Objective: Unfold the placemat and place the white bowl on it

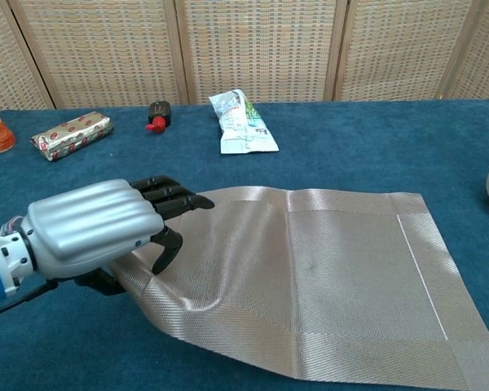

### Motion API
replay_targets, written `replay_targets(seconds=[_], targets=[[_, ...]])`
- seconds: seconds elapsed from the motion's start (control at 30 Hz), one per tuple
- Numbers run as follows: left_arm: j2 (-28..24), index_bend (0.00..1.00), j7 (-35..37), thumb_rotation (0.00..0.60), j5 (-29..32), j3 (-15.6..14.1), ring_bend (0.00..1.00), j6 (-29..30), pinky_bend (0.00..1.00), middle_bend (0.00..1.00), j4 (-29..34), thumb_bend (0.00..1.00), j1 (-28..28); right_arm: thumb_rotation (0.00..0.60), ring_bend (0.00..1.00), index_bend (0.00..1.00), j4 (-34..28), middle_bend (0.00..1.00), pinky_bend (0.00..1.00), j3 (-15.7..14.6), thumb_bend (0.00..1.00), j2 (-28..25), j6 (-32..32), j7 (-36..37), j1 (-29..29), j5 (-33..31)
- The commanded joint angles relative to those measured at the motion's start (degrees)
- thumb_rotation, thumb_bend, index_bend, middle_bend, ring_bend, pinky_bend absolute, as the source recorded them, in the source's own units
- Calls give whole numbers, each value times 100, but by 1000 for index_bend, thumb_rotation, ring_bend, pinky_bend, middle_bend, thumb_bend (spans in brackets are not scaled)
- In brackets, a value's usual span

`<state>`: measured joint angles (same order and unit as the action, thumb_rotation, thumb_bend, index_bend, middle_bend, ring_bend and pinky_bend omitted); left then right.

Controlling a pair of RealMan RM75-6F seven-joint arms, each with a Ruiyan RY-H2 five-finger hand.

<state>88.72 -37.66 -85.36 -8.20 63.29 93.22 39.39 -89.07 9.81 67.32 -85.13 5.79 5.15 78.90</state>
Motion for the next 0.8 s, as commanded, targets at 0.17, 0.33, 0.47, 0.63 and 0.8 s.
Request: replay_targets(seconds=[0.17, 0.33, 0.47, 0.63, 0.8], targets=[[-166, 682, -36, 600, -35, -179, 0, -265, 0, 0, 245, 474, -104, 600, 0, 204, -23, 0, 0, -20, 245, 7, -5, -22, -1, 29], [-237, 682, -86, 600, -77, -207, 0, -363, 0, 0, 333, 473, -123, 600, 0, 205, -38, 0, 0, -26, 246, 6, -3, -40, 0, 33], [-301, 678, -21, 600, -160, -221, 0, -371, 0, 0, 424, 473, -164, 600, 0, 205, -42, 0, 0, -34, 245, 5, -3, -58, -2, 35], [-395, 539, 31, 600, -272, -257, 0, -445, 0, 0, 506, 427, -194, 600, 0, 205, -56, 0, 0, -48, 245, -1, -4, -66, -3, 58], [-584, 230, 115, 600, -361, -294, 0, -538, 0, 0, 619, 266, -199, 600, 0, 204, -75, 0, 0, -51, 246, -7, -33, -82, -12, 75]])
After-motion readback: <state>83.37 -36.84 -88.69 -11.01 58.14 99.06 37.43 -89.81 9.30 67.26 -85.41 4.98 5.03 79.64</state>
